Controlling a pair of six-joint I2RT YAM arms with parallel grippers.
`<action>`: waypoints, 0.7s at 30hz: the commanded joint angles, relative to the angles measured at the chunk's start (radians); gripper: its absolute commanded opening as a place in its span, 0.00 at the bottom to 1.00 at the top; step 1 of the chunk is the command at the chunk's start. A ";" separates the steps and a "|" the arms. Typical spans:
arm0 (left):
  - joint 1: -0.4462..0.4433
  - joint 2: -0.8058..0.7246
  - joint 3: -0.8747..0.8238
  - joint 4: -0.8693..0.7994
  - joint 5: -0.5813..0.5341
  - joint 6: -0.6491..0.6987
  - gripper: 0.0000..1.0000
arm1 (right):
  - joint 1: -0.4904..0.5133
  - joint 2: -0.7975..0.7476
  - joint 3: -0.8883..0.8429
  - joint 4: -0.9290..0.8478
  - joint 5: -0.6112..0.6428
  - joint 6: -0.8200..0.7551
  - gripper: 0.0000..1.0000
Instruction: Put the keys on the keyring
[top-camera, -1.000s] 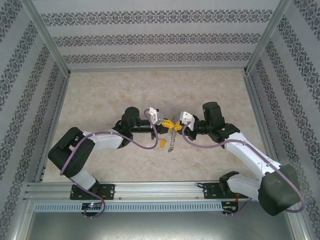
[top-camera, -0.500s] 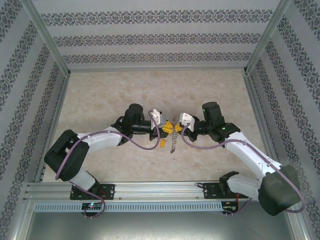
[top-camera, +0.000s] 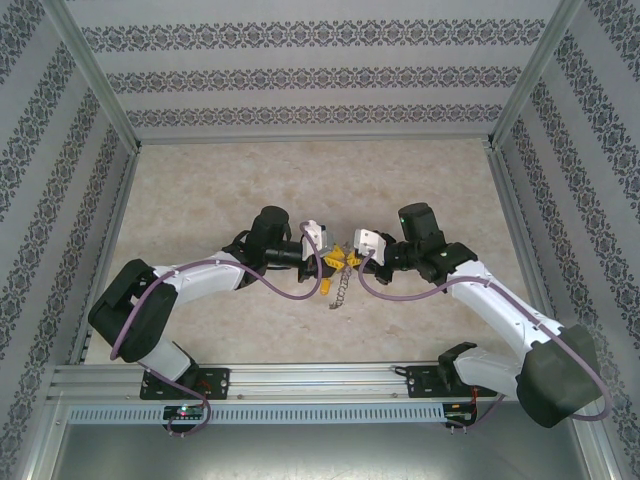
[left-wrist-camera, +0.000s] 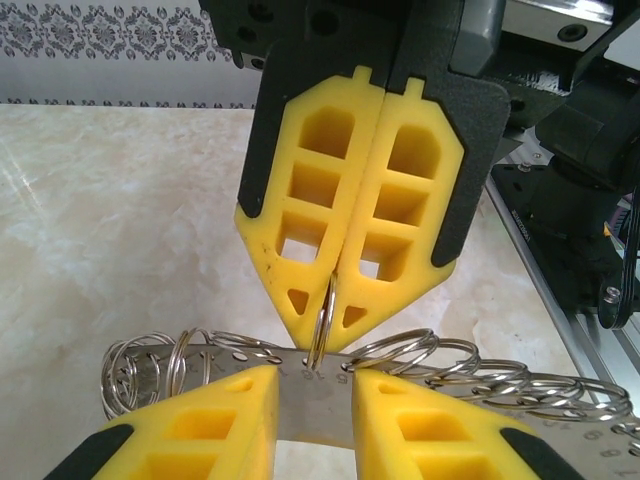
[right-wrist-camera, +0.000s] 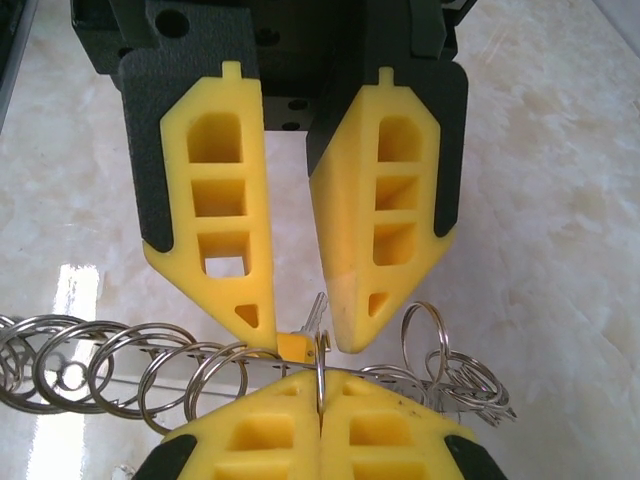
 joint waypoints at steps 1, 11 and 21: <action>-0.007 -0.041 0.030 -0.003 0.021 0.025 0.26 | 0.013 0.003 0.034 -0.003 -0.007 -0.022 0.00; -0.013 -0.015 0.056 -0.001 0.041 0.014 0.25 | 0.028 0.012 0.042 0.002 -0.010 -0.020 0.00; 0.002 -0.085 0.047 -0.149 0.082 0.111 0.29 | 0.029 0.007 0.038 -0.010 0.013 -0.036 0.00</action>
